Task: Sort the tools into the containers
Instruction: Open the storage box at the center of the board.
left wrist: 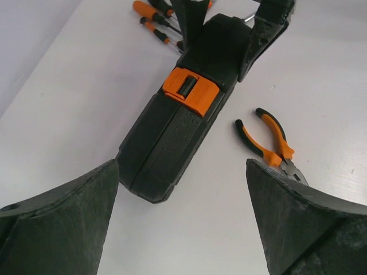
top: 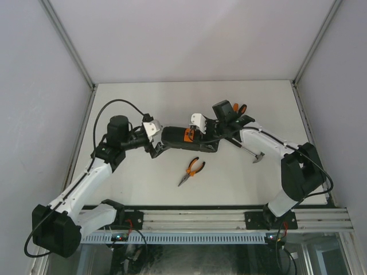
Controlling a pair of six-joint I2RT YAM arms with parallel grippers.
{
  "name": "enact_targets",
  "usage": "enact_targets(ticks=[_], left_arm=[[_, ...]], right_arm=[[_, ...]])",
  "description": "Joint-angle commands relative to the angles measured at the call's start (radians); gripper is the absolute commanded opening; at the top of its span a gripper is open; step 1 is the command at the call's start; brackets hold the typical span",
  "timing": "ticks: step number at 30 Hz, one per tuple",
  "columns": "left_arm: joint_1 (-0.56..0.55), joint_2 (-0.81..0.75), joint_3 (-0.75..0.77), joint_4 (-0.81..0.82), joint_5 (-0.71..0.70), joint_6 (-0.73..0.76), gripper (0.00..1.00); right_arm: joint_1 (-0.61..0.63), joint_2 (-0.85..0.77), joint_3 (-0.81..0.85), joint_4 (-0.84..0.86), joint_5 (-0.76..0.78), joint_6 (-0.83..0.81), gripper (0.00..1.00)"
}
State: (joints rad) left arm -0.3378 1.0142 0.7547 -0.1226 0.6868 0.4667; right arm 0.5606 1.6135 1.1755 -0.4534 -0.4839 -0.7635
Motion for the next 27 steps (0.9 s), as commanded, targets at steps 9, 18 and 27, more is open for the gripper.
enact_targets(ticks=[9,18,27], left_arm=[[-0.014,0.097,0.111,-0.042,0.223,0.177,0.99],[-0.058,0.256,0.204,-0.094,0.255,0.242,0.99],[-0.058,0.373,0.27,-0.123,0.286,0.288,1.0]], right_arm=[[-0.031,-0.09,-0.028,-0.214,-0.086,-0.072,0.0],[-0.034,-0.139,-0.064,-0.213,-0.055,-0.072,0.0],[-0.022,-0.141,-0.075,-0.211,-0.054,-0.069,0.0]])
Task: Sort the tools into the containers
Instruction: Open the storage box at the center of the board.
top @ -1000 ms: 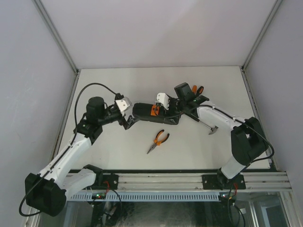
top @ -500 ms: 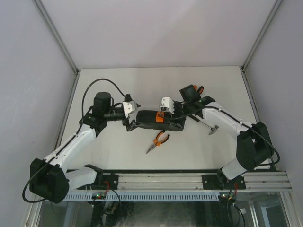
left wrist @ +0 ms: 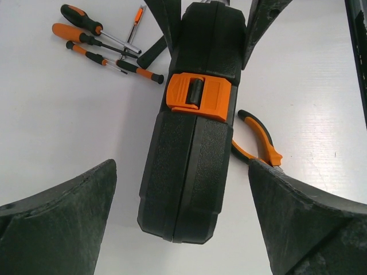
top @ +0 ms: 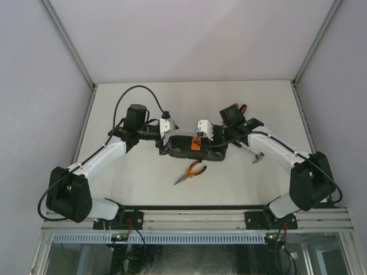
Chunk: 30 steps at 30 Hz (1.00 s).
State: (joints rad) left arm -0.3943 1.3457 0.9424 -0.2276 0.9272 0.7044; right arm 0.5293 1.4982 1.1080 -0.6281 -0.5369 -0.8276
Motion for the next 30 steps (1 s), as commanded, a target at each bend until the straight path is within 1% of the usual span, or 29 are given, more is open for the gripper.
enact_targets(ticks=[1,7,12,16,18,20,21,24,26,30], left_arm=[[-0.002,0.055,0.091,-0.029,0.048,0.058,1.0],[-0.001,0.132,0.105,-0.033,0.051,0.065,1.0],[-0.001,0.168,0.096,-0.039,0.059,0.086,1.0],[-0.002,0.182,0.078,-0.041,0.044,0.119,0.98],[-0.002,0.191,0.074,-0.039,0.024,0.131,0.95],[-0.001,0.195,0.065,-0.033,0.004,0.144,0.9],[-0.001,0.195,0.059,-0.02,-0.009,0.146,0.86],[-0.001,0.196,0.051,0.017,-0.035,0.137,0.7],[-0.001,0.193,0.044,0.039,-0.042,0.135,0.57],[-0.001,0.192,0.047,0.047,-0.05,0.141,0.43]], right_arm=[[0.014,-0.024,-0.007,-0.035,0.003,-0.004,0.0],[0.026,-0.022,-0.008,-0.025,0.006,-0.001,0.0],[0.029,-0.017,-0.008,-0.021,0.004,-0.002,0.0],[0.029,-0.013,-0.007,-0.011,-0.003,0.002,0.0],[0.03,-0.011,-0.006,-0.007,-0.008,0.005,0.0],[0.029,-0.006,-0.001,-0.01,-0.013,0.005,0.03],[0.029,-0.005,0.001,-0.011,-0.014,0.005,0.05],[0.03,0.003,0.01,-0.02,-0.019,0.005,0.09],[0.029,0.005,0.014,-0.021,-0.019,0.008,0.14],[0.029,-0.006,0.017,-0.008,-0.019,0.019,0.25]])
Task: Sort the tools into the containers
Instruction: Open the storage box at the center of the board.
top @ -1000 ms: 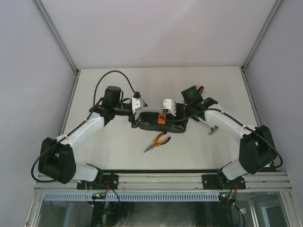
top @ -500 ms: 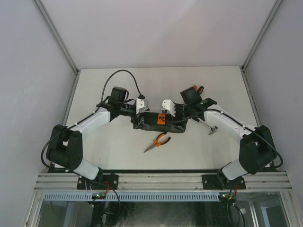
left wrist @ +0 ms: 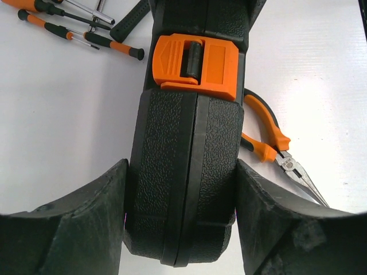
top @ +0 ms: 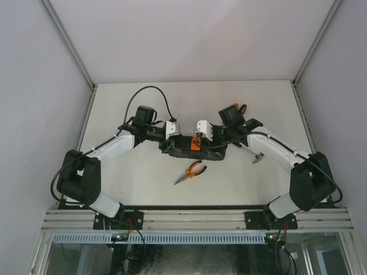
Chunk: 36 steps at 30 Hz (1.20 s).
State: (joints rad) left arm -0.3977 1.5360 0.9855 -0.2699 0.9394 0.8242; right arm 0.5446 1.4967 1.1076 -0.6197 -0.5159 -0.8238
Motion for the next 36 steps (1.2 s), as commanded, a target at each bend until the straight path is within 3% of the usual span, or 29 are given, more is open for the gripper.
enact_targets(ticks=[1,5,9,14,20,23,28,36], left_arm=[[0.002,0.001,0.004,0.088,-0.067,0.025,0.41],[0.002,-0.002,0.007,0.078,-0.083,0.04,0.33],[0.003,0.006,0.016,0.066,-0.082,0.044,0.28],[0.007,0.034,0.053,0.027,-0.06,0.045,0.06],[0.007,0.018,0.044,0.037,-0.082,0.062,0.08],[0.007,0.014,0.044,0.049,-0.1,0.057,0.03],[0.007,0.023,0.066,0.005,-0.091,0.1,0.0],[0.007,0.022,0.087,-0.051,-0.088,0.151,0.0]], right_arm=[[0.014,-0.009,0.017,-0.012,-0.042,0.015,0.28],[0.015,-0.051,0.017,0.01,-0.066,0.04,0.57],[0.012,-0.104,0.018,0.033,-0.115,0.059,0.63],[-0.006,-0.164,0.016,0.068,-0.22,0.096,0.87],[-0.007,-0.182,0.016,0.083,-0.225,0.105,0.89],[-0.008,-0.179,0.016,0.104,-0.245,0.116,0.89],[-0.005,-0.162,0.017,0.214,-0.312,0.173,0.88],[-0.004,-0.08,0.022,0.346,-0.257,0.247,0.85]])
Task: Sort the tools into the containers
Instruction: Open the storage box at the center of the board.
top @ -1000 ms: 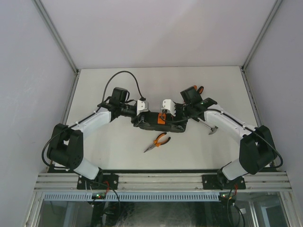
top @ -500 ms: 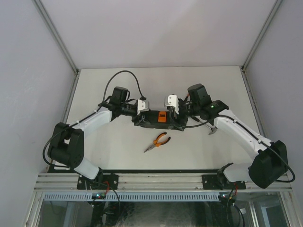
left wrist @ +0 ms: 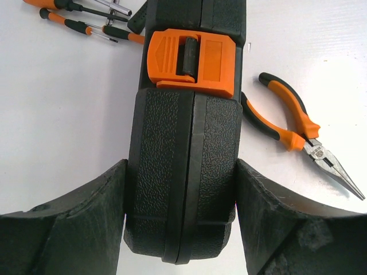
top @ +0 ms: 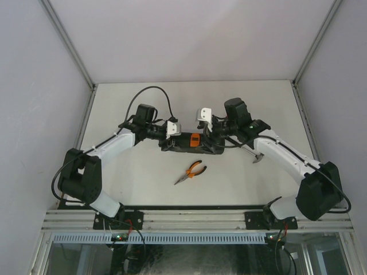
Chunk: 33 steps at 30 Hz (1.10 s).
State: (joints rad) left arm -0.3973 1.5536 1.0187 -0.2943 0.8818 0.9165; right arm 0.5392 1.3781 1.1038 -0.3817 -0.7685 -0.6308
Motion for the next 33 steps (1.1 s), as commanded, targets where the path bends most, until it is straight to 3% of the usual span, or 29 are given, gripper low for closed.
enact_targets(ticks=[1,12,23,28,33], left_arm=[[0.006,0.004,0.052,-0.026,-0.034,0.06,0.0],[0.006,0.002,0.058,-0.032,-0.041,0.07,0.0],[0.006,-0.006,0.058,-0.035,-0.053,0.076,0.0],[0.007,-0.001,0.062,-0.035,-0.053,0.066,0.0],[0.007,0.003,0.071,-0.035,-0.058,0.052,0.0]], right_arm=[[0.001,0.052,0.034,0.104,-0.007,0.055,0.85],[0.006,0.208,0.121,0.038,0.001,0.007,0.79],[0.08,0.259,0.123,-0.067,0.162,-0.108,0.76],[0.101,0.269,0.123,-0.085,0.23,-0.138,0.53],[0.113,0.249,0.123,-0.086,0.278,-0.147,0.38]])
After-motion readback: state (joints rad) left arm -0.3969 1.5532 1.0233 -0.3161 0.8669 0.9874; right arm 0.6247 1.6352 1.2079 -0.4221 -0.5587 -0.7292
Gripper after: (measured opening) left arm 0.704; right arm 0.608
